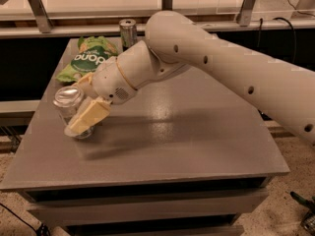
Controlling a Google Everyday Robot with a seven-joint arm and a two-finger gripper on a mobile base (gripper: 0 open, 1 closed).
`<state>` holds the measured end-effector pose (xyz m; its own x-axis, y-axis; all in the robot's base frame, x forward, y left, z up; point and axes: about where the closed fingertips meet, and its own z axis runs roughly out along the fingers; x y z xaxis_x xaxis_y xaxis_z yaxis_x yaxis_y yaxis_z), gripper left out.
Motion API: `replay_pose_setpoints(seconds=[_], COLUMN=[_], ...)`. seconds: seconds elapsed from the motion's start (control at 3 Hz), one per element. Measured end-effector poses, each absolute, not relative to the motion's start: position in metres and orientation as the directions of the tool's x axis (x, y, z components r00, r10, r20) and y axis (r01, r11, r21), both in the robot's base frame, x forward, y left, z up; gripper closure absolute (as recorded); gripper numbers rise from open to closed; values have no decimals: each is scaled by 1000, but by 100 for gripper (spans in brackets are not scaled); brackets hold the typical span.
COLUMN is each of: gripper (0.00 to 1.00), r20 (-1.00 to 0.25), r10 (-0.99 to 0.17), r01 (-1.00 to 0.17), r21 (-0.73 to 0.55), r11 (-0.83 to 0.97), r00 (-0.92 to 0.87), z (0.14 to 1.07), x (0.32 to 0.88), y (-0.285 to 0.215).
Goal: Pick 7up can
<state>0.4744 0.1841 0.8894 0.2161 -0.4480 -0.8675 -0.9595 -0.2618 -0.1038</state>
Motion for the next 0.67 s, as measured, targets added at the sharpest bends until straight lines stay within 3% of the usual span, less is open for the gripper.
replay_pose_setpoints(seconds=[0.67], gripper=[79], r20=[-862], r10=[-470], r01=[-965], r21=[-78], r11=[-249], r00=[191], z=[887], x=[478], y=[186])
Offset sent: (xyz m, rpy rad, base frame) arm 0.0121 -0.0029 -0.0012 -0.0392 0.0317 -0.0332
